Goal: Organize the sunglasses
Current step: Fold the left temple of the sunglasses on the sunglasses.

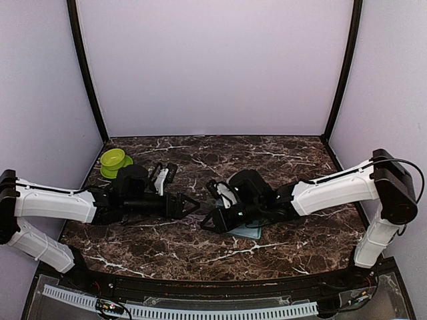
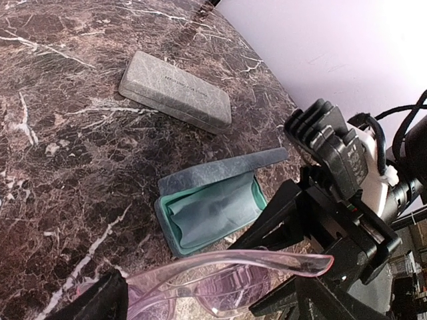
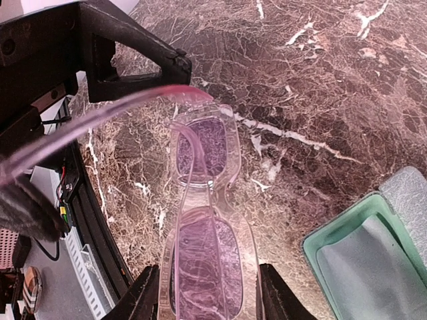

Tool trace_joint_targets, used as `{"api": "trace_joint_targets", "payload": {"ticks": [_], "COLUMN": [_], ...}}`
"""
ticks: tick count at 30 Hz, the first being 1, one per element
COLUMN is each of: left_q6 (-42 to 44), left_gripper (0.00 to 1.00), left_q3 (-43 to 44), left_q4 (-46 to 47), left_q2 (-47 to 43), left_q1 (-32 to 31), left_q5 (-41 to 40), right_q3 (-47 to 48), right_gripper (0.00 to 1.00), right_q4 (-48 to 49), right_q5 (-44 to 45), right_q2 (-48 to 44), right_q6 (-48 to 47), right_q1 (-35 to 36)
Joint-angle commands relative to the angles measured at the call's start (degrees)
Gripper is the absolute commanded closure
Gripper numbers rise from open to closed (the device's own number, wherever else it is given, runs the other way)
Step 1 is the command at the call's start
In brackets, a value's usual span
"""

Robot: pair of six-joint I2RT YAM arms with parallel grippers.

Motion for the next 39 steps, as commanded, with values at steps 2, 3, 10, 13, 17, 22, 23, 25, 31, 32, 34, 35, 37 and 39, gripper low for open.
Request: {"api": "trace_joint_targets", "payload": {"ticks": [2, 3, 10, 13, 17, 22, 23, 25, 31, 32, 34, 35, 37, 39], "left_q6": [2.2, 2.6, 5.1, 6.0, 6.7, 7.7, 7.4, 6.4, 4.5, 4.4, 4.2, 4.0, 4.3, 4.7], "left_gripper": [0.11, 0.11, 0.11, 0.1, 0.1, 0.09, 0.09, 0.09, 0.11, 0.11, 0.12, 0.12, 0.13, 0.14], "left_q3": [-0.9, -0.8, -0.4, -0.2, 0.1, 0.3, 0.1, 0.0, 3.0, 3.8, 4.7, 5.2, 5.8, 6.2], "left_q4": [1.9, 1.6, -0.3, -1.0, -1.0, -2.1, -2.4, -3.3, -9.5, -10.2, -10.9, -11.4, -11.8, -11.7], "left_q2": [-0.2, -0.2, -1.3, -2.5, -3.7, -5.2, -5.7, -6.9, -4.2, -3.3, -1.5, -0.8, 0.5, 1.6], "left_q1": [-1.1, -1.2, -1.3, -1.3, -1.3, -1.2, -1.2, -1.0, 0.4, 0.4, 0.4, 0.4, 0.4, 0.3], "left_q5": [4.2, 4.5, 5.3, 3.7, 2.4, 0.5, -0.8, -4.1, -12.0, -12.9, -13.4, -13.5, -12.9, -11.2], "right_q3": [-0.4, -0.5, -1.0, -1.3, -1.6, -2.0, -2.1, -2.1, -1.8, -1.7, -1.5, -1.5, -1.5, -1.3], "right_gripper": [0.79, 0.79, 0.8, 0.8, 0.8, 0.8, 0.8, 0.8, 0.8, 0.8, 0.8, 0.8, 0.8, 0.8], "right_q4": [4.1, 4.2, 4.2, 4.4, 4.8, 4.7, 4.8, 4.8, 5.0, 4.9, 4.6, 4.6, 4.5, 4.5], "right_q5": [-0.7, -0.8, -0.8, -1.4, -2.2, -2.5, -2.7, -3.1, -4.0, -4.1, -4.1, -4.1, -4.0, -3.8], "right_q2": [-0.8, -0.8, -1.1, -1.1, -1.0, -1.2, -1.2, -1.1, -0.9, -1.0, -0.9, -1.0, -1.2, -1.4], "right_q6": [0.5, 0.6, 0.5, 0.2, -0.4, -1.0, -1.0, -1.2, -1.6, -1.8, -2.0, -2.2, -2.1, -2.1], "right_q1": [-0.5, -0.5, -0.6, -0.6, -0.7, -0.6, -0.6, -0.6, -0.2, -0.1, 0.1, 0.1, 0.1, 0.2]}}
